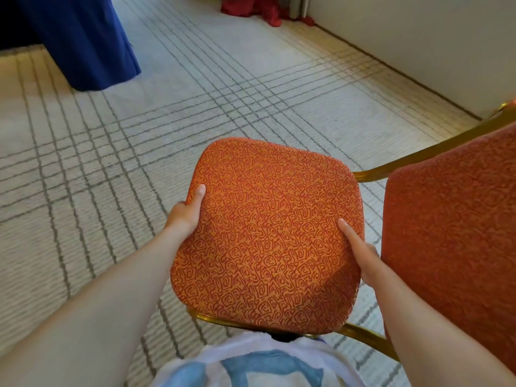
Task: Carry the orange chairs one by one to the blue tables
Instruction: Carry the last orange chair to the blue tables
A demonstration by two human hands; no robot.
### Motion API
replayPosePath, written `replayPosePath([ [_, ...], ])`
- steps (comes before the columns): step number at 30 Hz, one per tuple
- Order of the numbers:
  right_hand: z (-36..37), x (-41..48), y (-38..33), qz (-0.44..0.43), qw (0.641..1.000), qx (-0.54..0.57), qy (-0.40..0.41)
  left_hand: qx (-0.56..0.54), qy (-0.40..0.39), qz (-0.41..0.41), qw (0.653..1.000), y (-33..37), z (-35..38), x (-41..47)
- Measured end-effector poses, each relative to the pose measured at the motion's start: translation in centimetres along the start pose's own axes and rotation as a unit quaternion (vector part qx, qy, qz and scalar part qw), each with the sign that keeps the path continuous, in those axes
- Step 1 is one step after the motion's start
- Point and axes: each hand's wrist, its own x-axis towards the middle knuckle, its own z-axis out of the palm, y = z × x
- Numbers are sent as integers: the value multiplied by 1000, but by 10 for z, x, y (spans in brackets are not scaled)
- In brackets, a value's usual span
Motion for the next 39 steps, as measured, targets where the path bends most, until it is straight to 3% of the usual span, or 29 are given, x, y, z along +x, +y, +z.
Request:
replayPosePath([
  [8,68,173,-161,10,999,-40,-28,-40,8,-51,998,120,26,174],
  [15,137,268,-269,27,995,-81,-53,-41,47,-95,994,190,17,288],
  [26,295,417,-412,18,996,-52,-72,-25,45,-79,996,306,-33,520],
  [33,394,488,-526,-9,997,-31,-66,-10,74,-27,997,401,-88,654],
  [39,457,571,-608,-27,998,-35,-48,-19,62,-46,997,463,-101,761],
])
